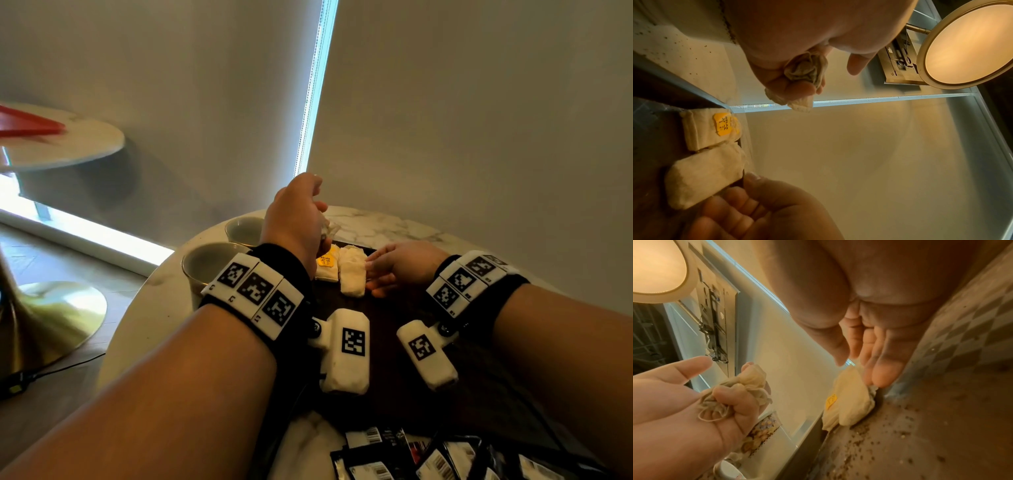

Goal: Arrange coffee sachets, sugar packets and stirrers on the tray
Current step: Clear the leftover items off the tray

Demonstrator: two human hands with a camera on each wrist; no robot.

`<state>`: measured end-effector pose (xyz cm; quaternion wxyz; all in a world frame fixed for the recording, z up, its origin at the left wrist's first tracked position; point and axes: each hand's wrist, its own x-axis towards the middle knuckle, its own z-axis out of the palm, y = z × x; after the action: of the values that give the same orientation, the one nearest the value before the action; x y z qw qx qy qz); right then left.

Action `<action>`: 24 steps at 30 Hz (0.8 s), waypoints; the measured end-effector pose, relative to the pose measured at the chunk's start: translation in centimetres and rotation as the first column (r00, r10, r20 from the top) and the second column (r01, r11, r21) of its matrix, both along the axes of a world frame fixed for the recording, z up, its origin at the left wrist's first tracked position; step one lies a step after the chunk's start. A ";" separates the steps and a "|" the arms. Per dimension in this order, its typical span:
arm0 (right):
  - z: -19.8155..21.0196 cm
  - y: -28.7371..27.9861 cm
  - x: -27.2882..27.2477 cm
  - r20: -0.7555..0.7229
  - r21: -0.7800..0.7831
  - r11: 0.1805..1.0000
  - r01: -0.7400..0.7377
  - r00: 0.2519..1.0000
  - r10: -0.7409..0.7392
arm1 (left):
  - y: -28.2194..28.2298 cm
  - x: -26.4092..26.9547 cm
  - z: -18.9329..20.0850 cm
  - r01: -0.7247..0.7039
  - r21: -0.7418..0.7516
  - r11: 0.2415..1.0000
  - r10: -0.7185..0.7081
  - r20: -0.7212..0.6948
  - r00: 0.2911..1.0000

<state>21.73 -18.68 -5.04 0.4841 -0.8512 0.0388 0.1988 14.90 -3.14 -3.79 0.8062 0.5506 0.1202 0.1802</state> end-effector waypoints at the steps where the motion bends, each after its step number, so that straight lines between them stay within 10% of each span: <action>1: -0.1 -0.1 0.1 0.025 -0.004 1.000 0.020 0.999 -0.020 | 0.0 0.0 0.0 0.001 -0.002 1.000 -0.001 0.002 1.000; 12: -0.8 0.2 -1.6 0.053 -0.194 0.934 -0.300 0.948 0.315 | -0.2 -0.3 -0.1 -0.012 0.034 0.999 0.012 0.005 1.000; 24: -0.3 0.4 0.3 0.090 -0.106 0.991 -0.077 0.992 0.087 | 0.1 0.1 -0.2 0.001 -0.042 0.999 -0.002 -0.011 1.000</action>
<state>21.99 -18.26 -5.30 0.4327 -0.8841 -0.0090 0.1760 14.97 -3.01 -3.95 0.8171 0.5345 0.1281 0.1738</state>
